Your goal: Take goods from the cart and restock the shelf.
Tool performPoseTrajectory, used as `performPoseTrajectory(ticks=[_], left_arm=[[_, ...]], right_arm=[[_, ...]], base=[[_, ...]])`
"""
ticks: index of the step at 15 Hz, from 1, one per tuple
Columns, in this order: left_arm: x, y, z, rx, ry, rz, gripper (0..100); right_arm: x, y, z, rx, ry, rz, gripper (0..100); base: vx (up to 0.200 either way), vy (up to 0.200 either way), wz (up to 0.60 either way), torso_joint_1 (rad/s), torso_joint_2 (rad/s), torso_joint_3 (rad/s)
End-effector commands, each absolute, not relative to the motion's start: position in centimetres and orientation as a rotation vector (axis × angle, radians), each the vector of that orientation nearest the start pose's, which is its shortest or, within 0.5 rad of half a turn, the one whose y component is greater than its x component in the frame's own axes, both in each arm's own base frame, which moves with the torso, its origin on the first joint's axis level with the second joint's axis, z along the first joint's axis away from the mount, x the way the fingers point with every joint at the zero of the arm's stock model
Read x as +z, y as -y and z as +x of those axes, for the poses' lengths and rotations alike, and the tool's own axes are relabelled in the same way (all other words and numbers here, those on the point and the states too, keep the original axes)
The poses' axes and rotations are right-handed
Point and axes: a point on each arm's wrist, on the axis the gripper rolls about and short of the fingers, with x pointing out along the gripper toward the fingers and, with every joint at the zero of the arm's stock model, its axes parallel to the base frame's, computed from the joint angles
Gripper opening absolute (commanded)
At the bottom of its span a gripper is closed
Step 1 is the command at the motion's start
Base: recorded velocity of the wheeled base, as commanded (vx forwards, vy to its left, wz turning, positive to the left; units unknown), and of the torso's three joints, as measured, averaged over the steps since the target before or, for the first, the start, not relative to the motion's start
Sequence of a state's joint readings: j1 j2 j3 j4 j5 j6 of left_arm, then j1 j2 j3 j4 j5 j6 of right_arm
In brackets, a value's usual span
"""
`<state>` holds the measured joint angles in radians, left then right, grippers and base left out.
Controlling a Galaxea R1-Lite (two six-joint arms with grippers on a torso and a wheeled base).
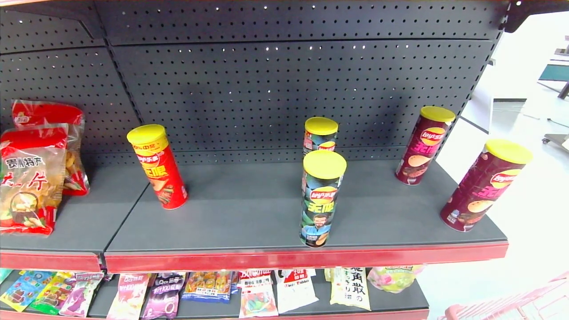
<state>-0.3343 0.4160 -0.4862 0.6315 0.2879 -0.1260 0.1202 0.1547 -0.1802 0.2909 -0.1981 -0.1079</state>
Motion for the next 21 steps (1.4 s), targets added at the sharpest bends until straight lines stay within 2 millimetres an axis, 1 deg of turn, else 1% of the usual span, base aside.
performPoseTrajectory(ticks=[1, 2, 3, 4, 5, 6, 7, 8, 9, 10, 12, 19, 21], left_arm=[[10.3, -1.3, -4.6, 0.175, -0.426, -0.028, 100], [9.8, -1.2, -4.5, 0.165, -0.343, -0.062, 100], [10.0, -1.0, -3.7, 0.120, -0.254, -0.108, 100], [9.4, -0.7, -2.7, 0.011, -0.178, -0.132, 100], [8.2, -0.3, -1.8, -0.108, -0.113, -0.123, 100], [8.2, -0.3, -1.8, -0.108, -0.113, -0.123, 100], [8.1, 0.0, -1.7, -0.219, -0.092, -0.038, 100], [8.1, -0.1, -1.7, -0.182, -0.099, -0.033, 100], [7.8, -0.3, -1.5, -0.081, -0.103, -0.017, 100], [7.7, -0.3, -1.5, -0.069, -0.105, -0.018, 100], [7.7, -0.2, -1.5, -0.143, -0.104, -0.014, 100], [7.7, -0.2, -1.5, -0.145, -0.104, -0.006, 100], [7.7, -0.2, -1.5, -0.146, -0.104, -0.006, 100]], right_arm=[[10.2, 0.7, -2.5, -0.067, -0.254, -0.146, 100], [10.2, 0.7, -2.5, -0.071, -0.250, -0.142, 100], [10.3, 0.7, -2.5, -0.071, -0.245, -0.134, 100], [10.3, 0.7, -2.5, -0.066, -0.246, -0.121, 100], [10.2, 0.7, -2.4, -0.058, -0.251, -0.102, 100], [10.2, 0.7, -2.4, -0.058, -0.251, -0.102, 100], [10.4, 0.6, -2.3, -0.012, -0.261, -0.081, 100], [10.6, 0.5, -2.2, 0.001, -0.244, -0.077, 100], [10.8, 0.5, -2.2, 0.012, -0.228, -0.074, 100], [10.9, 0.5, -2.2, 0.019, -0.205, -0.070, 100], [10.9, 0.5, -2.4, 0.021, -0.187, -0.070, 100], [10.8, 0.5, -2.2, 0.036, -0.205, -0.074, 100], [11.3, 0.4, -2.0, 0.053, -0.214, -0.074, 100]], base=[[0.000, 0.000, 0.00, 0.000, 0.00, 0.000], [0.000, 0.000, 0.00, 0.000, 0.00, 0.000], [0.000, 0.000, 0.00, 0.000, 0.00, 0.000], [0.000, 0.000, 0.00, 0.000, 0.00, 0.000], [0.000, 0.000, 0.00, 0.000, 0.00, 0.000], [0.000, 0.000, 0.00, 0.000, 0.00, 0.000], [0.000, 0.000, 0.00, 0.000, 0.00, 0.000], [0.000, 0.000, 0.00, 0.000, 0.00, 0.000], [0.000, 0.000, 0.00, 0.000, 0.00, 0.000], [0.000, 0.000, 0.00, 0.000, 0.00, 0.000], [0.000, 0.000, 0.00, 0.000, 0.00, 0.000], [0.000, 0.000, 0.00, 0.000, 0.00, 0.000], [0.000, 0.000, 0.00, 0.000, 0.00, 0.000]])
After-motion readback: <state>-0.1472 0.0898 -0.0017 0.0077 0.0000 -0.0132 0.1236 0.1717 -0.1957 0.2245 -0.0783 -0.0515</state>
